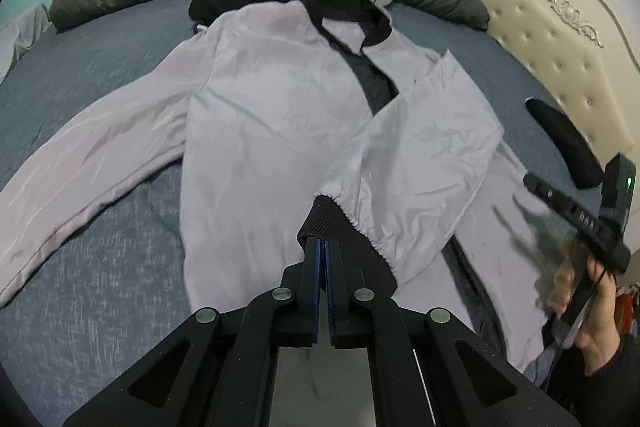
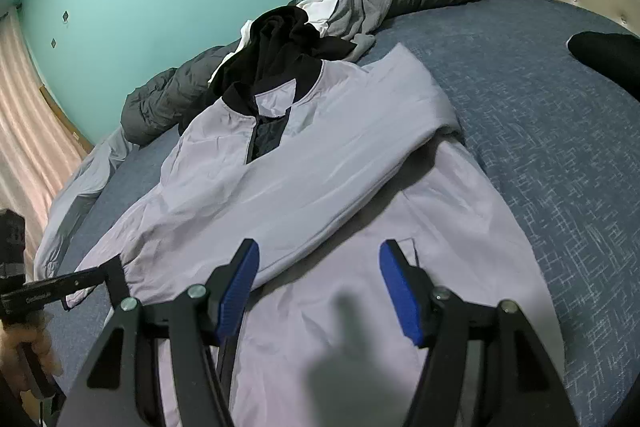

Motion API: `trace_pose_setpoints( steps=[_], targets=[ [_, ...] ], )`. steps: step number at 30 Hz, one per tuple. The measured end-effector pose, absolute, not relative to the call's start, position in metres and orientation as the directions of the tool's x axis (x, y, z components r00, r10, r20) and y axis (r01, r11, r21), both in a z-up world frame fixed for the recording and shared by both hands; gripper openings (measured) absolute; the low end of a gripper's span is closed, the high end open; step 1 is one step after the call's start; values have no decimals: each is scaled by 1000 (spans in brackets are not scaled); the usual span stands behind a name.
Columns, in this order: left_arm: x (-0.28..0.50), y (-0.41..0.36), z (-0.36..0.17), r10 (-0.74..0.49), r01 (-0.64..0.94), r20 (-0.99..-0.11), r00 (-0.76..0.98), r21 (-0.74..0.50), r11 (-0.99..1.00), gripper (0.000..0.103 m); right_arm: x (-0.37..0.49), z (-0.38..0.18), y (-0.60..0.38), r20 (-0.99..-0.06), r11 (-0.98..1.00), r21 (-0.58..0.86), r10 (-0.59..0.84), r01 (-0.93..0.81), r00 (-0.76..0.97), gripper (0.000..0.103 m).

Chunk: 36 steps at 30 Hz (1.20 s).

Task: Fold clothes
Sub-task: 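Grasp the black cuff with the left tool and pull it toward the hem, then open the left tool and release the cuff onto the jacket front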

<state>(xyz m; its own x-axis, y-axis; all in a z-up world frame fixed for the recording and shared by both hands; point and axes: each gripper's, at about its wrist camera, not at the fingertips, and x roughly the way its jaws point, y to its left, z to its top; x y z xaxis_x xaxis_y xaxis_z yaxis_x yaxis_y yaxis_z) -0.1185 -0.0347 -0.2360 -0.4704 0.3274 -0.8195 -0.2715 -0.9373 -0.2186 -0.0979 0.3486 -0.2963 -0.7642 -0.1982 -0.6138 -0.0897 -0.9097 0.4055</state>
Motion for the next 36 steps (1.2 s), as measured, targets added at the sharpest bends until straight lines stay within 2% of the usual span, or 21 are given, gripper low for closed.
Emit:
trace_pose_setpoints(
  steps=[20, 24, 25, 28, 29, 33, 36],
  targets=[
    [-84, -58, -266, 273, -229, -876, -398, -193, -954, 2, -100, -303, 357, -626, -896, 426, -195, -122, -755, 64],
    [-84, -58, -261, 280, -223, -877, -389, -206, -953, 5, -101, -305, 358, -630, -894, 428, -193, -130, -752, 64],
    [-84, -59, -258, 274, -212, -876, -397, -203, -956, 10, -100, -305, 358, -631, -895, 427, -191, -131, -751, 64],
    [-85, -58, -241, 278, -221, -852, -444, -196, -955, 38, -101, -306, 359, -633, -895, 426, -189, -134, -751, 64],
    [-86, -55, -239, 283, -232, -847, -451, -195, -953, 44, -101, -306, 359, -634, -895, 426, -188, -135, -750, 64],
    [-95, -42, -235, 319, -268, -820, -476, -211, -940, 44, -101, -306, 359, -638, -896, 422, -185, -138, -748, 64],
    [-110, -34, -244, 352, -246, -809, -471, -263, -933, 50, -100, -307, 361, -640, -896, 420, -178, -146, -748, 64]
  ],
)
